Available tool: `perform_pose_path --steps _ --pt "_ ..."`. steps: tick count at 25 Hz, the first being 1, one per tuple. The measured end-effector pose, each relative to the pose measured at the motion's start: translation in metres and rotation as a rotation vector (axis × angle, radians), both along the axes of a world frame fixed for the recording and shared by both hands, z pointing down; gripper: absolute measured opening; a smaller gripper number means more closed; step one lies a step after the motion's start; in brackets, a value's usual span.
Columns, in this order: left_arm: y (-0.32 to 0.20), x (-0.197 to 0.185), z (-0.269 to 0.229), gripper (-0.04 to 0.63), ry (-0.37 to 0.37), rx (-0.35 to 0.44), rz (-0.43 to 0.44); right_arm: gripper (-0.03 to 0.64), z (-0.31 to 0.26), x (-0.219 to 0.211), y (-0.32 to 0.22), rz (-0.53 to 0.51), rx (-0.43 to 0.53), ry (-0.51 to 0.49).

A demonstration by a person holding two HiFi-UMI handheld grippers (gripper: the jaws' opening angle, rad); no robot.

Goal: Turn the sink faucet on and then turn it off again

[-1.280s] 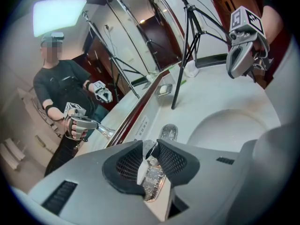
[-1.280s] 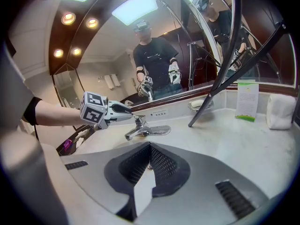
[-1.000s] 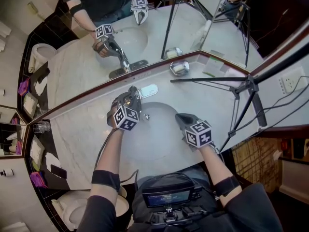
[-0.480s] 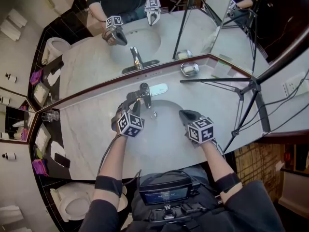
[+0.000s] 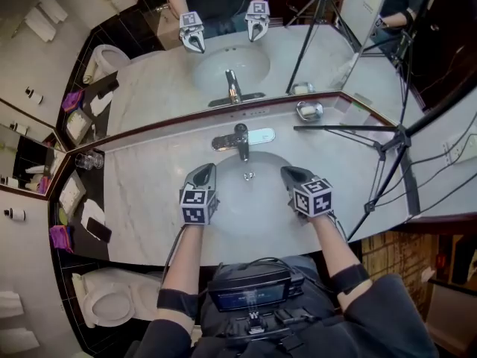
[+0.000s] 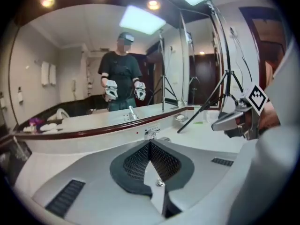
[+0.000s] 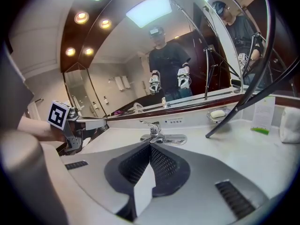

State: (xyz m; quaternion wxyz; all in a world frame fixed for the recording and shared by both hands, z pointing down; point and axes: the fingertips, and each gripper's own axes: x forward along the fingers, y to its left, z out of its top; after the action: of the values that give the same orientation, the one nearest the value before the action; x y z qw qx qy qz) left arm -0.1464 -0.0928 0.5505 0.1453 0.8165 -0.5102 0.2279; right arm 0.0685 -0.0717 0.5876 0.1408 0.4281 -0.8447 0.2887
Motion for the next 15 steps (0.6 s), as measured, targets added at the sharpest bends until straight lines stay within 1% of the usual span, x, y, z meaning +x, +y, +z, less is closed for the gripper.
perform_pose_path --steps 2,4,7,11,15 --pt "0.008 -0.016 0.002 0.005 0.088 -0.012 -0.081 0.017 -0.002 -0.004 0.002 -0.01 0.003 0.007" --pt "0.017 -0.027 0.002 0.003 0.138 -0.017 -0.136 0.017 -0.003 -0.008 0.003 -0.016 0.003 0.011" --pt "0.027 -0.038 0.007 0.003 0.161 -0.023 -0.179 0.017 -0.004 -0.01 0.006 -0.023 0.001 0.017" --pt "0.031 -0.042 0.01 0.003 0.184 -0.032 -0.2 0.017 -0.003 -0.01 0.006 -0.024 -0.003 0.019" --pt "0.029 -0.044 0.011 0.005 0.157 -0.019 -0.196 0.017 -0.003 -0.016 0.004 -0.032 -0.004 0.018"
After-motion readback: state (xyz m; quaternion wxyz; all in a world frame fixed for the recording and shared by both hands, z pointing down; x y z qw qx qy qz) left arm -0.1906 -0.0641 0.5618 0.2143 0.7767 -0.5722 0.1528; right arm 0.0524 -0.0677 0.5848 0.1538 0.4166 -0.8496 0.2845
